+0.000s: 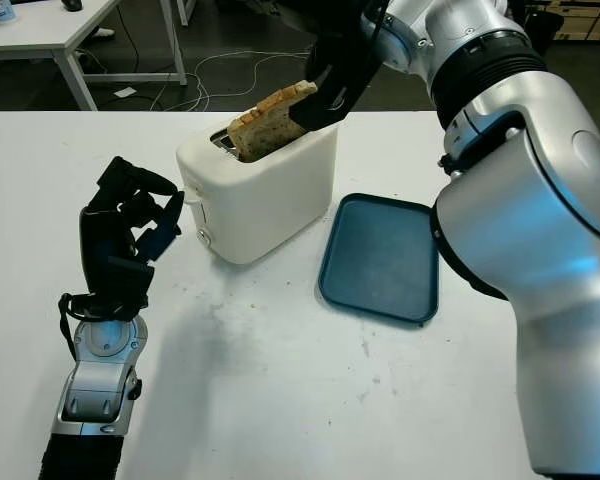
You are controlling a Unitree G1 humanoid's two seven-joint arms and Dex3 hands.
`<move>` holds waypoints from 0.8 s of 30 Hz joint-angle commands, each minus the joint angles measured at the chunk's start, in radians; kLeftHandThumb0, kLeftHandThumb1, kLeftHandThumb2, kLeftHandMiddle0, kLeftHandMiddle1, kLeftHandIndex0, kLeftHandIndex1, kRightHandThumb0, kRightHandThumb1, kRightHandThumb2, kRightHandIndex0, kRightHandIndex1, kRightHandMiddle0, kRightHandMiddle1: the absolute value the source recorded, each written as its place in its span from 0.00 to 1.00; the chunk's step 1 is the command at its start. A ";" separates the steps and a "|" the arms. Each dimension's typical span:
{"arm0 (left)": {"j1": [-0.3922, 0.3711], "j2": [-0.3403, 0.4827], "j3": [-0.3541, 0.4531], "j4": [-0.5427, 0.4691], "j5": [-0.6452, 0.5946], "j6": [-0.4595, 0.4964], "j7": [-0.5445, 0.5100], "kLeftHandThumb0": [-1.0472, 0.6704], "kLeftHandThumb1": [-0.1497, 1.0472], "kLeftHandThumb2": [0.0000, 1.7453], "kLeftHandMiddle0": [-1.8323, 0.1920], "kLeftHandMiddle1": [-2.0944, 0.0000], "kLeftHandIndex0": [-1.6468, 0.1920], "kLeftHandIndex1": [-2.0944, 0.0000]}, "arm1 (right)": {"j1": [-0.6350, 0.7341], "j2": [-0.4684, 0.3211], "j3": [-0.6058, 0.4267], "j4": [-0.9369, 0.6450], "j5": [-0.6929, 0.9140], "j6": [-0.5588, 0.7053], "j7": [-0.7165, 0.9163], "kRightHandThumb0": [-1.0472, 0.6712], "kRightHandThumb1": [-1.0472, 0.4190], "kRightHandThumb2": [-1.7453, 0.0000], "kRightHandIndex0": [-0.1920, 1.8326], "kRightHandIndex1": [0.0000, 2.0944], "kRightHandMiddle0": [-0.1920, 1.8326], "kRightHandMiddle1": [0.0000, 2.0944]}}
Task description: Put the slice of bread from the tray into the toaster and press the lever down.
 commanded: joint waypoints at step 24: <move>-0.011 0.002 -0.003 0.008 -0.006 -0.017 -0.005 0.41 0.89 0.26 0.50 0.17 0.61 0.17 | 0.601 -0.057 -0.648 -0.137 0.694 -0.346 0.225 0.41 0.13 1.00 0.57 0.43 0.64 0.10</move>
